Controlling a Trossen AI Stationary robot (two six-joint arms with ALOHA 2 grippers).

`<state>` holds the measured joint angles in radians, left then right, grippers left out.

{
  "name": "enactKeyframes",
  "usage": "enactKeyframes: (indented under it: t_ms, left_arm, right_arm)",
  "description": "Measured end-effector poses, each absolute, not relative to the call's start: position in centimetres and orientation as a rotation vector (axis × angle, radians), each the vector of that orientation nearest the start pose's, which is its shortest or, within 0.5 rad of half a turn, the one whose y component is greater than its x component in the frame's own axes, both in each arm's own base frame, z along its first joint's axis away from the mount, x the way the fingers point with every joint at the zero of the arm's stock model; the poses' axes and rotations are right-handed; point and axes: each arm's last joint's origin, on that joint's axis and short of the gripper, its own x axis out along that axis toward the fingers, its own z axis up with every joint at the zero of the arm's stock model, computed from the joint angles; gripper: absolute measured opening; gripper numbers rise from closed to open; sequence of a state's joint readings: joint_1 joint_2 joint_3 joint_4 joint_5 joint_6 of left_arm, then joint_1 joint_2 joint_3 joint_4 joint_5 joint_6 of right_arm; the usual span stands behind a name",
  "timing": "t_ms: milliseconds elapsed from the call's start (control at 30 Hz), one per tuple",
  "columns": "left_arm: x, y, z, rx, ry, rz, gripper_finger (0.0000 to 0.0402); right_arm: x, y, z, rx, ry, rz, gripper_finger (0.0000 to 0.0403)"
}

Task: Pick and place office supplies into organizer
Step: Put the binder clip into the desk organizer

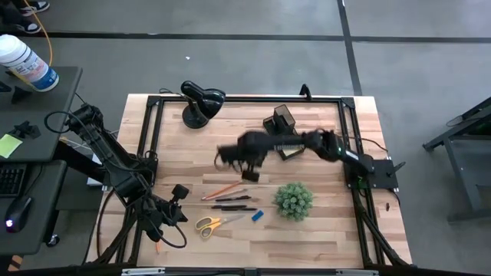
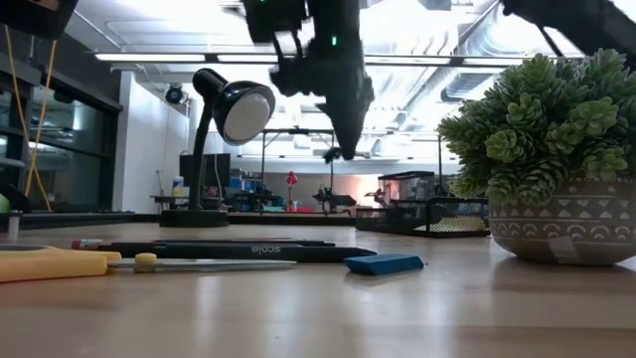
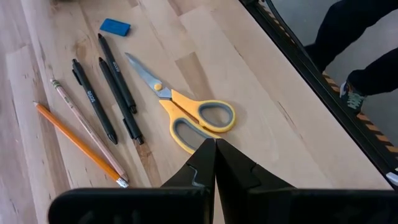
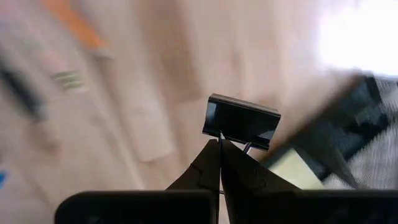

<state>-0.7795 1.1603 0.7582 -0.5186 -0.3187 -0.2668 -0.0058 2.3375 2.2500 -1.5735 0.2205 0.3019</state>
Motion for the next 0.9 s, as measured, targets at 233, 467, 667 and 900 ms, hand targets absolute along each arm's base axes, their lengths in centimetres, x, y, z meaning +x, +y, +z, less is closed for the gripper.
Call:
enactKeyframes:
  t_ms: [233, 467, 667, 900]
  left_arm:
    - [16.4, -14.9, 22.9, 0.232, 0.835, -0.314, 0.0001]
    - [16.4, -14.9, 22.9, 0.224, 0.833, -0.302, 0.0001]
    - [16.4, -14.9, 22.9, 0.211, 0.835, -0.294, 0.0001]
    - [16.4, -14.9, 22.9, 0.199, 0.837, -0.289, 0.0001]
  right_arm:
    - [43.6, -8.4, 23.5, 0.249, 1.593, -0.611, 0.0]
    - [42.3, -13.5, 23.5, 0.504, 1.502, -0.906, 0.0]
    - [41.9, -15.3, 22.8, 0.49, 1.514, -0.944, 0.0]
    - [42.0, -16.7, 20.4, 0.516, 1.573, -0.96, 0.0]
